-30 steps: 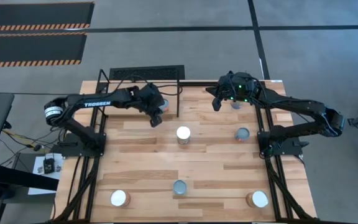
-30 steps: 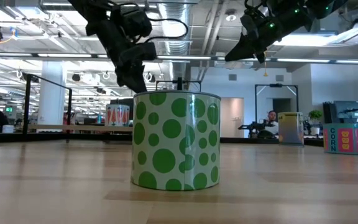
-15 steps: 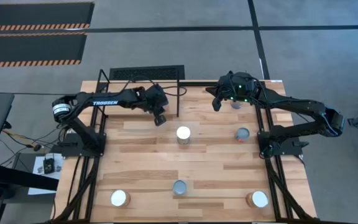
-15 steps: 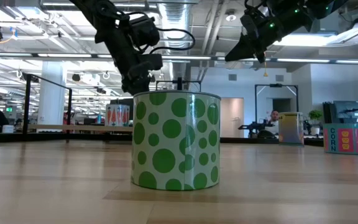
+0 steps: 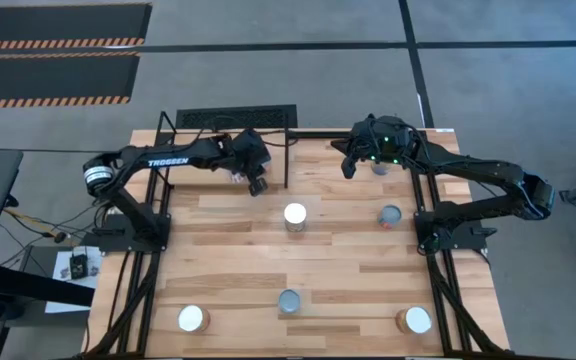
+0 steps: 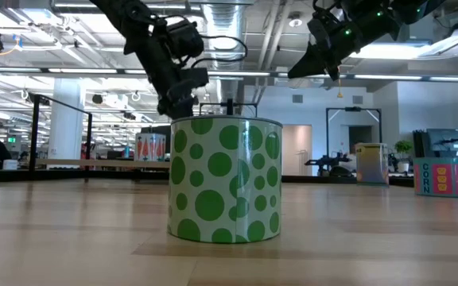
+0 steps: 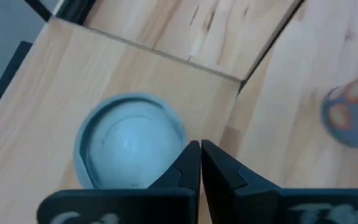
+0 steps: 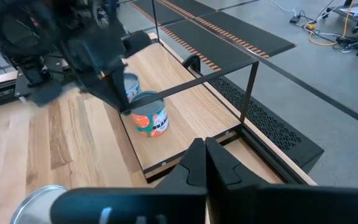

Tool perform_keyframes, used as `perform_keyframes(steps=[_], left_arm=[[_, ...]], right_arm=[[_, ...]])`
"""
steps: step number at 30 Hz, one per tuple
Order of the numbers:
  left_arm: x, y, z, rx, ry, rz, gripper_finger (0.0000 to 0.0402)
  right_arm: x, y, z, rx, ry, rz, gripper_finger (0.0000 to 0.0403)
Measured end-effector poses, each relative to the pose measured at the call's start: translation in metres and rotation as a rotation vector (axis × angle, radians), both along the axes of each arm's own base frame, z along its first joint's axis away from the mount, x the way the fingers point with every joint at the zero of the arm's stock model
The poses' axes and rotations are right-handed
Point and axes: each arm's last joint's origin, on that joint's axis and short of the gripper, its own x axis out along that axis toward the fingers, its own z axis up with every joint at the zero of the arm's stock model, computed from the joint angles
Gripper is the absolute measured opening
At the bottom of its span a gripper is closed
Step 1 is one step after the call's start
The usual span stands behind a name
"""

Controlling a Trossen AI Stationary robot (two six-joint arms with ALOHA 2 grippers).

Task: Pick and place cans onto a shelf
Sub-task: Adjust the small canned goods on the shelf

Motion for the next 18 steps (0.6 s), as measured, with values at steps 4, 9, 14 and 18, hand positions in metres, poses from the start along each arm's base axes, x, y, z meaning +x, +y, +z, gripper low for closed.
perform_keyframes(steps=[4, 9, 14, 18], left_arm=[[-0.012, -0.008, 0.013, -0.075, 0.040, -0.016, 0.0000], [-0.033, -0.026, 0.019, -0.132, 0.046, -0.011, 0.0000], [-0.052, -0.036, -0.002, -0.139, 0.112, 0.044, 0.0000], [-0.062, -0.039, -0.020, -0.133, 0.187, 0.095, 0.0000]], right_arm=[[0.000, 0.000, 0.000, 0.001, 0.000, 0.000, 0.0006], [0.000, 0.000, 0.000, 0.000, 0.000, 0.000, 0.0006], [0.000, 0.000, 0.000, -0.003, 0.001, -0.002, 0.0006], [0.000, 0.000, 0.000, -0.011, 0.006, -0.012, 0.0006]])
